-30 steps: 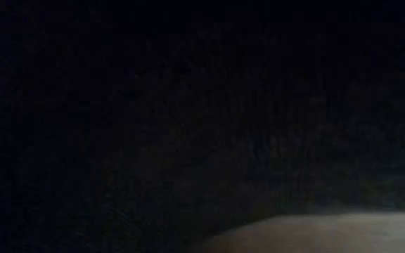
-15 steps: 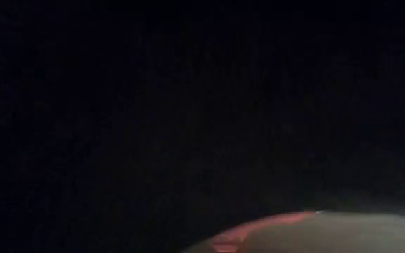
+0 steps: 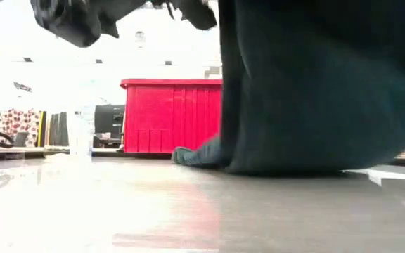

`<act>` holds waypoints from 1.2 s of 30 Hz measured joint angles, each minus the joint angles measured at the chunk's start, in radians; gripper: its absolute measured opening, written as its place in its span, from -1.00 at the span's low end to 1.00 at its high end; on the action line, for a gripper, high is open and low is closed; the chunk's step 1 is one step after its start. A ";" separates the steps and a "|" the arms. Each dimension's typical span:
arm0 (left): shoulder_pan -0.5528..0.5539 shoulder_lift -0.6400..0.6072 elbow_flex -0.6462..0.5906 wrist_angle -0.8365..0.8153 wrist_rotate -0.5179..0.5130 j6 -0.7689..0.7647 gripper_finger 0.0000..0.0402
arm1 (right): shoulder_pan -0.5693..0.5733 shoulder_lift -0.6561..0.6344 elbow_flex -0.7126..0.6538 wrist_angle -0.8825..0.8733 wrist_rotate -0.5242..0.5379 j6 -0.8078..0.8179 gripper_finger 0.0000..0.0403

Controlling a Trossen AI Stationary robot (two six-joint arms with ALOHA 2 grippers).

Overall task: Fold Laundry from Bin
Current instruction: Fold the blue pants from the red laundry bin

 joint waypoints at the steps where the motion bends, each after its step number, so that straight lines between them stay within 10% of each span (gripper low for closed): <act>1: -0.003 -0.034 0.000 -0.003 -0.024 0.019 -0.97 | 0.000 -0.024 0.014 0.002 0.004 -0.069 -0.86; 12: 0.013 -0.447 0.074 -0.485 -0.162 0.366 -0.97 | -0.073 -0.214 0.114 -0.001 0.033 -0.585 -0.86; 21: 0.073 -0.535 0.437 -1.050 -0.132 0.631 -0.90 | -0.332 -0.257 0.310 -0.013 -0.292 -0.926 -0.86; 36: 0.306 -0.522 0.843 -1.779 -0.060 0.811 -0.90 | -0.549 -0.253 0.496 -0.343 -0.468 -0.932 -0.86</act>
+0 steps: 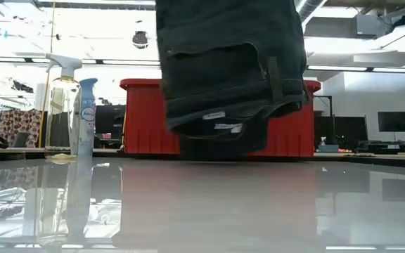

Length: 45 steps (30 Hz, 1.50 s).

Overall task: Fold Laundry from Bin
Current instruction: Fold the blue pants from the red laundry bin

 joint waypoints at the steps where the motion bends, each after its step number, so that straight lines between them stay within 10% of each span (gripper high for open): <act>1: 0.011 0.000 0.000 -0.021 0.004 0.003 -0.90 | -0.009 0.000 0.000 -0.030 -0.001 0.016 -0.86; 9: 0.163 0.023 0.000 -0.236 -0.002 0.134 -0.90 | -0.197 0.027 0.002 -0.367 -0.074 0.206 -0.86; 23: 0.316 0.078 0.000 -0.110 0.211 0.419 -0.94 | -0.379 0.034 0.004 -0.327 -0.227 0.018 -0.86; 31: 0.074 0.065 -0.015 -0.347 0.233 0.519 -0.98 | -0.124 0.092 0.003 -0.456 -0.124 0.036 -0.86; 39: -0.288 0.068 -0.047 -0.314 -0.028 0.467 -0.98 | 0.066 0.148 0.019 -0.424 -0.049 0.061 -0.86; 45: -0.293 0.061 -0.046 -0.292 -0.255 0.595 -0.91 | -0.010 0.137 0.019 -0.457 0.003 0.011 -0.86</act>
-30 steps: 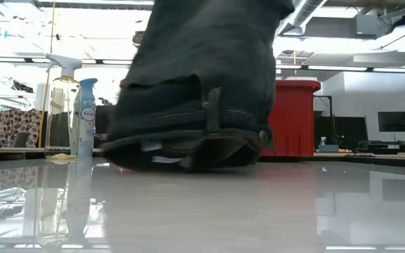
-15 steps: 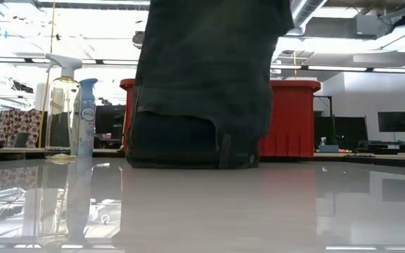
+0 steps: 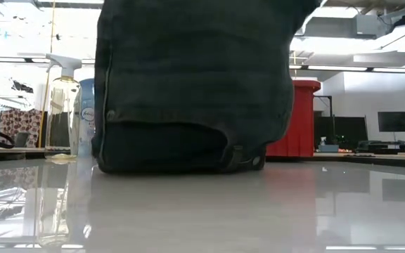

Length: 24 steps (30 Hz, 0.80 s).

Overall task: Fold Laundry from Bin
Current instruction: Fold the blue pants from the red laundry bin

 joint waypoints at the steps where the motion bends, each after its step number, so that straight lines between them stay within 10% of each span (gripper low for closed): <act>1: 0.023 -0.001 0.000 0.000 -0.020 0.027 -0.91 | -0.024 -0.002 0.000 -0.007 0.001 -0.012 -0.86; 14: 0.481 0.002 0.063 0.134 0.063 0.606 -0.92 | -0.427 -0.020 0.008 0.276 -0.056 -0.394 -0.86; 24: 0.410 0.004 0.185 -0.198 0.235 0.521 -0.92 | -0.293 -0.018 0.061 0.135 -0.134 -0.291 -0.86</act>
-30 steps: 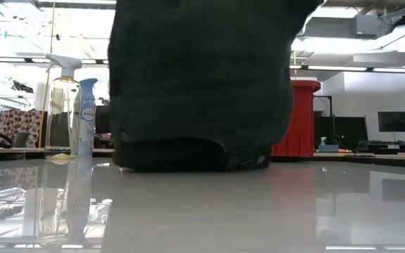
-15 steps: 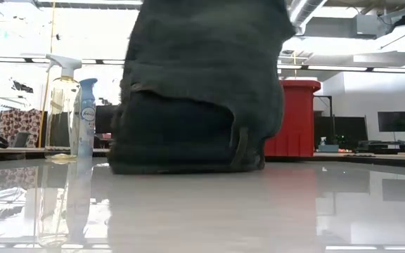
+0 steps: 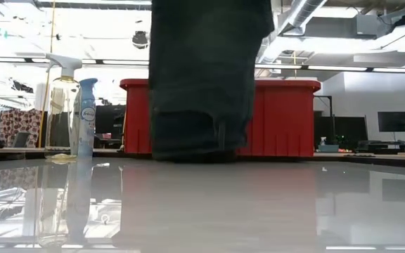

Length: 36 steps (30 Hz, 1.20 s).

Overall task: Fold Laundry from Bin
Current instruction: Fold the blue pants from the red laundry bin

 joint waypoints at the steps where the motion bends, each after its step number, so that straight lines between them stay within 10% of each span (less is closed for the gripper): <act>1: -0.029 0.001 -0.005 -0.065 0.000 -0.023 -0.92 | 0.036 0.010 -0.008 -0.039 0.001 0.038 -0.86; 7: -0.277 0.017 -0.222 -0.164 -0.010 -0.238 -0.92 | 0.274 0.099 -0.136 -0.141 0.059 0.267 -0.86; 18: -0.749 0.047 -0.627 0.382 -0.205 -0.445 -0.92 | 0.566 0.366 -0.157 -0.136 0.065 0.528 -0.86; 36: -0.837 0.150 -0.702 0.589 -0.166 -0.795 -0.92 | 0.650 0.492 -0.160 -0.113 -0.201 0.649 -0.10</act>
